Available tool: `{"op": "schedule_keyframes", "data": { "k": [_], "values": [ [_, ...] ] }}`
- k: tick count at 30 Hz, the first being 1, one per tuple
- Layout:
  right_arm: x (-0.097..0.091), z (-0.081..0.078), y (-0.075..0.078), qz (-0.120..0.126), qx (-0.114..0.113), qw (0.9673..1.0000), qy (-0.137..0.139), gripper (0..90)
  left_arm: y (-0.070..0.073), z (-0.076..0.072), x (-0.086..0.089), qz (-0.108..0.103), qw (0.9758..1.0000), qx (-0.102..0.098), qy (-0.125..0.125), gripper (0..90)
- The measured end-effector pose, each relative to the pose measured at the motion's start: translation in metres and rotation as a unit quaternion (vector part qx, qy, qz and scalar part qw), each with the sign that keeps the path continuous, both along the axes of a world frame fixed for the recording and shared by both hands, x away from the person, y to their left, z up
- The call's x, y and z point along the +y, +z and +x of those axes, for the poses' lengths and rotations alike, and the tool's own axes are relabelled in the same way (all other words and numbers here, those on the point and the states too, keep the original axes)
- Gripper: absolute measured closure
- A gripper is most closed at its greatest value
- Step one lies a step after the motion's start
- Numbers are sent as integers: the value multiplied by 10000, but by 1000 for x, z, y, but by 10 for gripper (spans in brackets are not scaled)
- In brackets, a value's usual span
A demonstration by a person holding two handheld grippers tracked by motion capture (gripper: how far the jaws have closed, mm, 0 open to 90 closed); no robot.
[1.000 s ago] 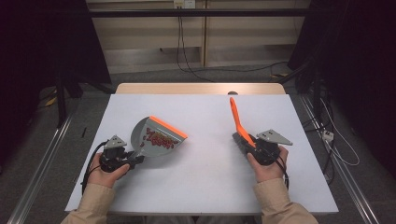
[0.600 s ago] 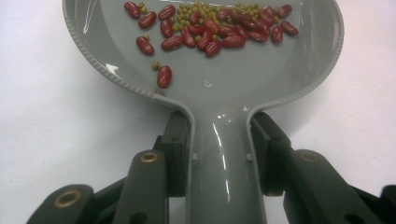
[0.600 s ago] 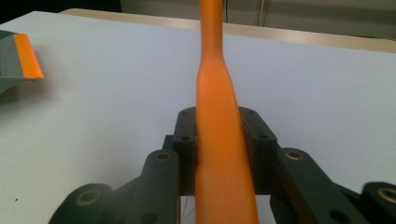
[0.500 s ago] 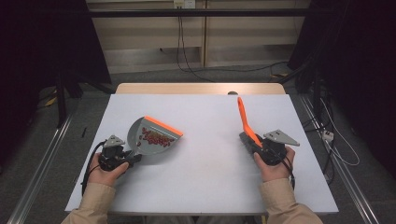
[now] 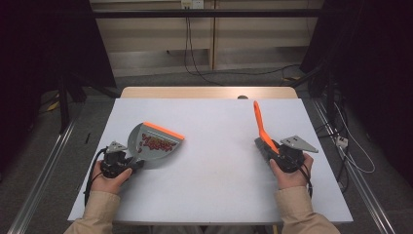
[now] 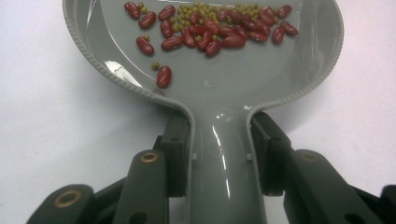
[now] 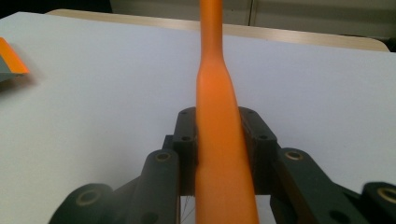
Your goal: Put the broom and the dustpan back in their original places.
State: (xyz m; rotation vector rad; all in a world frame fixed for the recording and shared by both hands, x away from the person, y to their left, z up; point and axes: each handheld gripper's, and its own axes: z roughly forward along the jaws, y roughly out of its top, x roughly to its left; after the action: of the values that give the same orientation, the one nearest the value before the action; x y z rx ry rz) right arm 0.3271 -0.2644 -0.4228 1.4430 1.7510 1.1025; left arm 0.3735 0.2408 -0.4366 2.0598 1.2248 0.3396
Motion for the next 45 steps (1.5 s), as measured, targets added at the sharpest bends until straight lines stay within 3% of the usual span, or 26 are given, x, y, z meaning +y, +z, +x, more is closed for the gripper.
{"op": "schedule_keyframes", "data": {
  "k": [22,28,35,39,45],
  "values": [
    [-24,3,-1,-132,-13,9994,-312,716,-5,2,-2,71,9994,51,329,626],
    [-30,5,-3,-214,-25,9985,-494,716,-4,-2,-4,-93,9995,54,308,609],
    [-29,6,-7,-424,-36,9975,-560,716,-3,-12,-11,-334,9993,109,134,472],
    [-26,5,-10,-480,9,9974,-530,715,-3,-16,-16,-253,9996,102,-44,445],
    [-20,2,-15,-411,-35,9980,-474,713,-3,-18,-22,-342,9993,95,-148,417]
  ]
}}
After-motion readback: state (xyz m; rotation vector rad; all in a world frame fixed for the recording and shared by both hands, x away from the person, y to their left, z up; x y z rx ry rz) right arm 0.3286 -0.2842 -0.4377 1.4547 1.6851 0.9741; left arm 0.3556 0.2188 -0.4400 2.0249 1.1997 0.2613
